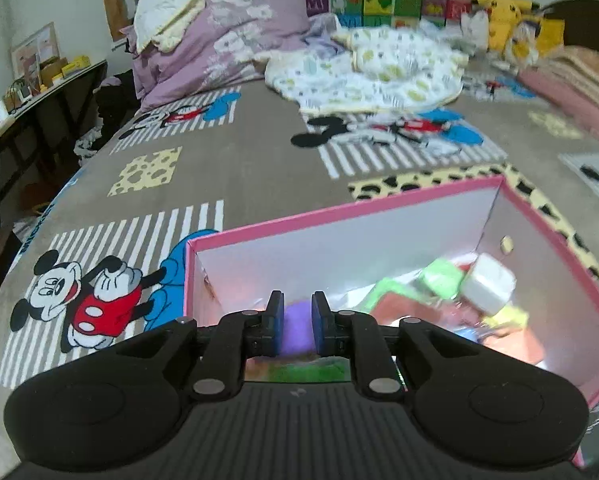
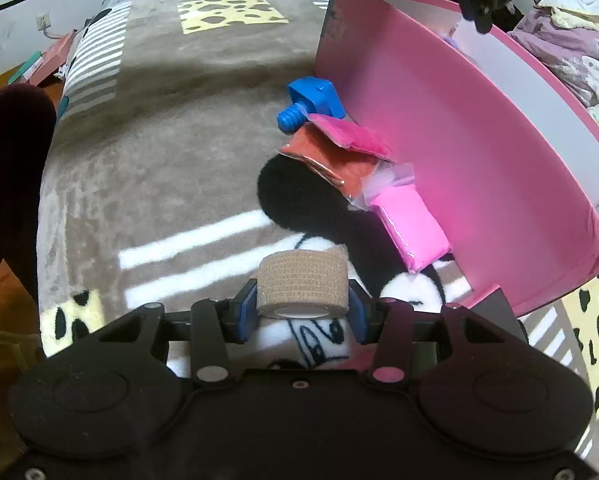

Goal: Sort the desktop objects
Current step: 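Lower the purple packet into the pink box and open the left tool, then carry the tan tape roll over the pink box with the right tool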

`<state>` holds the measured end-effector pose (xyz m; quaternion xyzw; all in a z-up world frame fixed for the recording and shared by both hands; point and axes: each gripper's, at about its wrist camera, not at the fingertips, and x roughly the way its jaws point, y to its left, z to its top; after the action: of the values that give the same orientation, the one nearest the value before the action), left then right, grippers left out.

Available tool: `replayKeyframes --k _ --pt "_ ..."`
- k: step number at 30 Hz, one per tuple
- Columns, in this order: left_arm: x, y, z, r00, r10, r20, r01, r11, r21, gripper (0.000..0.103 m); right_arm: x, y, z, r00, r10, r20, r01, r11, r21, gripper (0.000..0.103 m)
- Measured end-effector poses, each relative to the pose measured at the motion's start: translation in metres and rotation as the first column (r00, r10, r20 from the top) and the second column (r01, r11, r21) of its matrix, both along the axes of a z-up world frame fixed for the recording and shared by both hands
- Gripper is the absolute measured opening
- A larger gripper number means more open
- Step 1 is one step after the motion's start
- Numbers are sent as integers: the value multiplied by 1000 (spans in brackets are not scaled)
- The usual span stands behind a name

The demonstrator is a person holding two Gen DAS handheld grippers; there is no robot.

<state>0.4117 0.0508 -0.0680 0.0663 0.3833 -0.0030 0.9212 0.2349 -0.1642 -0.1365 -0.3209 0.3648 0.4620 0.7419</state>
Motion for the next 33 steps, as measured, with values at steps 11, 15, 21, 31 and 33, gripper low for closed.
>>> replayKeyframes --k 11,15,21,31,33 --pt "-3 6 -10 997 67 -36 -69 996 -61 19 0 -2 0 1000 -13 -8 13 1000 14 45" --pt "-20 2 -3 998 60 -6 -60 997 -51 71 0 -1 3 1000 -17 -6 17 1000 15 44" --pt "-46 -2 12 998 56 31 -54 997 -54 71 -2 2 13 1000 -23 0 23 999 29 44" --pt "-88 -5 39 997 43 68 -39 998 -58 71 -9 11 38 1000 -18 21 16 999 51 44" --pt "-97 -4 44 996 39 77 -34 998 -59 71 -11 13 42 1000 -15 26 14 999 50 44"
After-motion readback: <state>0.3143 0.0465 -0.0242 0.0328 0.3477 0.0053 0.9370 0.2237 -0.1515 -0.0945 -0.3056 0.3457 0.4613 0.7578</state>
